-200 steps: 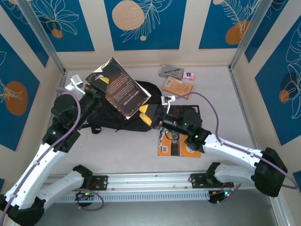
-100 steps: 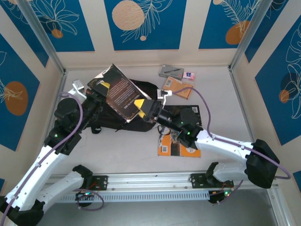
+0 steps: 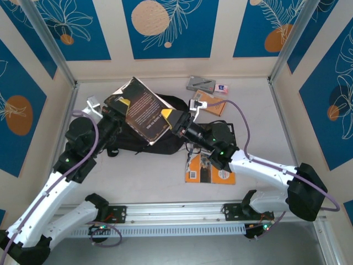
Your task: Pack books, pencil case, and school supplies into a backpack
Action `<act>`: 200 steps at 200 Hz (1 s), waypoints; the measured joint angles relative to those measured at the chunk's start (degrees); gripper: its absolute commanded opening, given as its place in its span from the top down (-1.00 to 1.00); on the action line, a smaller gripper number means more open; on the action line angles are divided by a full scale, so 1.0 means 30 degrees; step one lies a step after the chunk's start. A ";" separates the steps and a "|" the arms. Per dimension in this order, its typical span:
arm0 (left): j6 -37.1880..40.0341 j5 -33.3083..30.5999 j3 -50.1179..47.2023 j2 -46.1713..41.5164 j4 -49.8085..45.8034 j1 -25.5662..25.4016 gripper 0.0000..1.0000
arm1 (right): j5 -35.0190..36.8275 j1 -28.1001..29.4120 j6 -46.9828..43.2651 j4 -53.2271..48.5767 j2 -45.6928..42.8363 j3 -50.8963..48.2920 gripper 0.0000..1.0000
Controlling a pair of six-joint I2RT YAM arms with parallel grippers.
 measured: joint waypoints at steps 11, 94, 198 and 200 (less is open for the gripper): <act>-0.0044 0.0007 -0.0138 0.0073 0.0095 -0.0175 1.00 | 0.0015 -0.0051 -0.0007 -0.0226 0.0124 0.0015 0.36; 0.2790 0.0532 0.1078 0.1931 -0.2324 -0.0568 -0.31 | 0.1275 -0.1654 -0.2106 -0.9238 -0.4036 0.0073 1.00; 1.6007 0.3104 1.2772 1.6575 -1.1927 -0.1953 -0.54 | 0.7053 -0.4991 -0.9792 -2.5347 -1.2182 0.0379 1.00; 1.6232 0.3016 1.3070 1.6932 -1.2123 -0.2040 -0.54 | 0.7140 -0.5013 -0.9938 -2.5522 -1.2189 0.0393 1.00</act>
